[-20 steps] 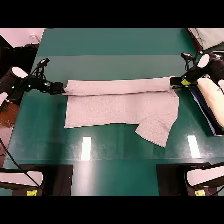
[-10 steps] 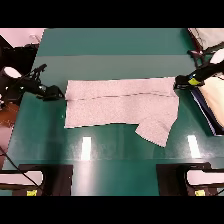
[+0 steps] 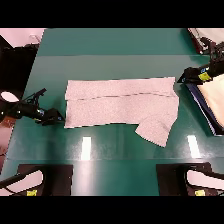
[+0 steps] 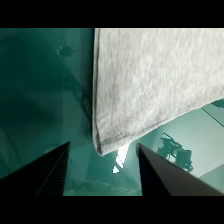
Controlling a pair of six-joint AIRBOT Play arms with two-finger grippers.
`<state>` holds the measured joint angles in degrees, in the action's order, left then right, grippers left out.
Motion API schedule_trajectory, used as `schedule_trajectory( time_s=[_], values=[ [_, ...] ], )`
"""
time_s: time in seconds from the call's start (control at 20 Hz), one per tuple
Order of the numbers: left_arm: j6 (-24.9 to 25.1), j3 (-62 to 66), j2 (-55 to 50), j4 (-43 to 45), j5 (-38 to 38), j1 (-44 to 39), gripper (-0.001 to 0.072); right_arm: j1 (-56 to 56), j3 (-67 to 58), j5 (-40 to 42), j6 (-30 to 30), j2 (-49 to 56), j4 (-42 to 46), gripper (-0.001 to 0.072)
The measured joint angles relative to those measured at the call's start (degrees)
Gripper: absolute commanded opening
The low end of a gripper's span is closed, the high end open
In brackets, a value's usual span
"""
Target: Fold the shirts.
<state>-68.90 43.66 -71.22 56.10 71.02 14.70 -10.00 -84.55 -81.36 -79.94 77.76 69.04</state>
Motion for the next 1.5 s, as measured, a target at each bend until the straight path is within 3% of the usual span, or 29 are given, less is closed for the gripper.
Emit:
schedule_trajectory(
  time_s=[0.4, 0.45, 0.5, 0.85, 0.9, 0.95, 1.0, 1.4, 1.45, 1.5],
  values=[
    [-0.76, -4.92, 1.31, -2.64, -4.7, -5.18, 0.0478, 0.2, 0.0, -3.34, 0.39, -0.94, -0.44, 0.0354],
    [-0.98, -5.07, 1.31, -2.64, -5.35, -5.57, 0.0228, 0.2, 0.02, -3.93, 0.5, -1.09, -0.46, 0.0354],
    [-1.16, -5.25, 1.25, -2.19, -6.54, -5.84, 0.0026, 0.13, 0.22, -4.46, 0.63, -1.31, -0.48, 0.0354],
    [-1.55, -3.3, 1.53, -2.97, -5.22, -6.43, 0.002, -5.27, 16.24, -4.46, 1.03, -9.86, -0.44, 0.0356],
    [-1.57, -2.43, 1.55, -3.1, -4.81, -6.45, 0.0021, -6.58, 19.96, -4.28, 1.03, -11.3, -0.42, 0.0405],
    [-1.57, -1.46, 1.57, -3.19, -4.24, -6.47, 0.0021, -7.93, 24.06, -4.11, 1.03, -12.59, -0.33, 0.0512],
    [-1.6, -0.68, 1.6, -3.23, -3.85, -6.47, 0.0021, -9.05, 27.74, -3.91, 1.11, -13.62, -0.48, 0.0532],
    [-1.62, 1.46, 1.6, -3.32, -1.79, -6.47, 0.0021, -12.55, 48.35, 5.68, 2.03, -16.2, -7.54, 0.0493],
    [-1.6, 1.51, 1.57, -3.3, -1.62, -6.49, 0.0021, -12.63, 49.57, 7.43, 2.08, -16.24, -8.68, 0.0436],
    [-1.6, 1.55, 1.6, -3.37, -1.42, -6.49, 0.0021, -12.68, 50.45, 8.94, 2.08, -16.28, -9.66, 0.0436]
  ],
)
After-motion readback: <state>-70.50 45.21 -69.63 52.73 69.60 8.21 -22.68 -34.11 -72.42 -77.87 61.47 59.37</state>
